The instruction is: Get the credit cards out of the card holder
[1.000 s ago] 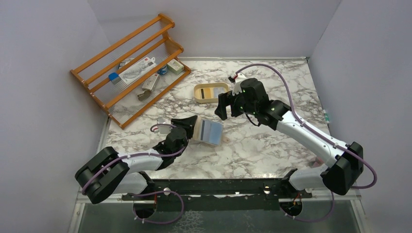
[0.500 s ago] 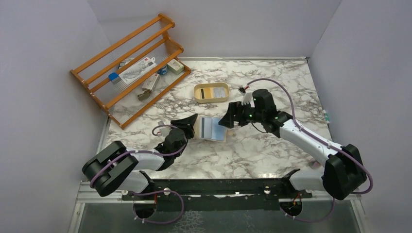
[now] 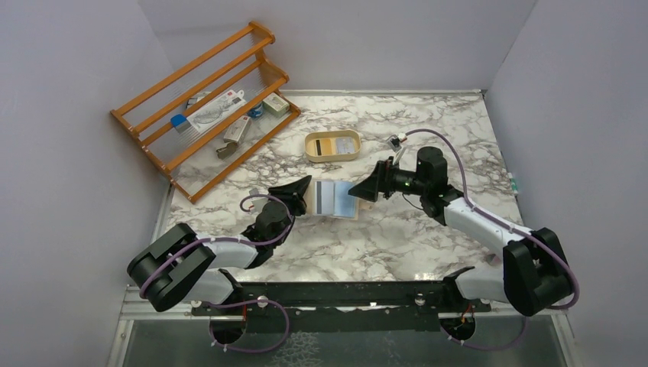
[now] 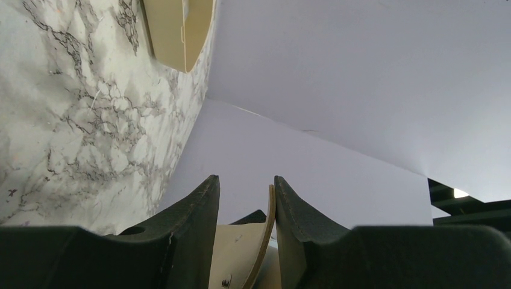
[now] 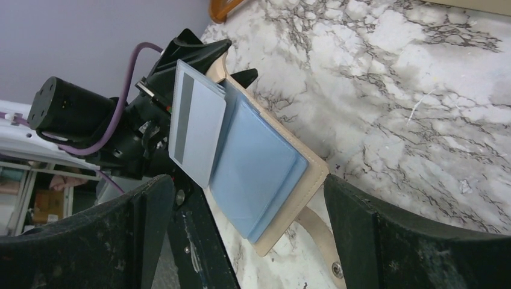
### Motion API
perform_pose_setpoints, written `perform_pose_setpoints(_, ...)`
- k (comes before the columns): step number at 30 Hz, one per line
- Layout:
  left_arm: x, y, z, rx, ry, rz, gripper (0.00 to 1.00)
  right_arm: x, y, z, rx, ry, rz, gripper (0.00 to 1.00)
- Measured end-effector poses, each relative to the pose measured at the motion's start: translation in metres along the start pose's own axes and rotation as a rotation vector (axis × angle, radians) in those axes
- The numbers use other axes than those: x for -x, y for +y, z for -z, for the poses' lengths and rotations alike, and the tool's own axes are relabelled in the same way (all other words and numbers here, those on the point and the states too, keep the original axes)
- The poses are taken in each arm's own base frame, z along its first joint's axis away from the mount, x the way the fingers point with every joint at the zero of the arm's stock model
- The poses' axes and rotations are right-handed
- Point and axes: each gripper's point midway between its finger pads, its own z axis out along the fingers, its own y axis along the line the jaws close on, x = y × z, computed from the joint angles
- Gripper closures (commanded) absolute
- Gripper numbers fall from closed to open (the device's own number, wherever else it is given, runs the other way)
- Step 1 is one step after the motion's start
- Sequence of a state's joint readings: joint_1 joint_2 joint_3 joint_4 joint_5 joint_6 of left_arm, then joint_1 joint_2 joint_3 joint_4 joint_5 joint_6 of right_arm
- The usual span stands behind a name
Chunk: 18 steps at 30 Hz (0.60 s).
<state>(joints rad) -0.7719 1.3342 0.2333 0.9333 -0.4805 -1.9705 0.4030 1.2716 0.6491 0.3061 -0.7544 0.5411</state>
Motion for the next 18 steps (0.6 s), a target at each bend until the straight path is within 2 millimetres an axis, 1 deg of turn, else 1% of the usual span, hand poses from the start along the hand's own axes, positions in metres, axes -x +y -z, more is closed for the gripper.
perform_pose_setpoints(5, -0.003, -0.006, 0.0014, -0.016, 0.014, 0.016, 1.0, -0.0019, -0.0024, -0.0027, 0.039, -0.002, -0.012, 0.0)
perform_pose_setpoints(13, -0.0071, -0.0099, 0.0026, -0.026, 0.034, 0.031, 1.0, -0.0015, -0.0065, -0.0051, 0.041, -0.004, -0.018, 0.0)
perform_pose_setpoints(18, -0.0076, -0.0105, 0.0026, -0.027, 0.036, 0.032, 1.0, -0.0047, -0.0047, -0.0063, 0.071, 0.001, -0.021, 0.04)
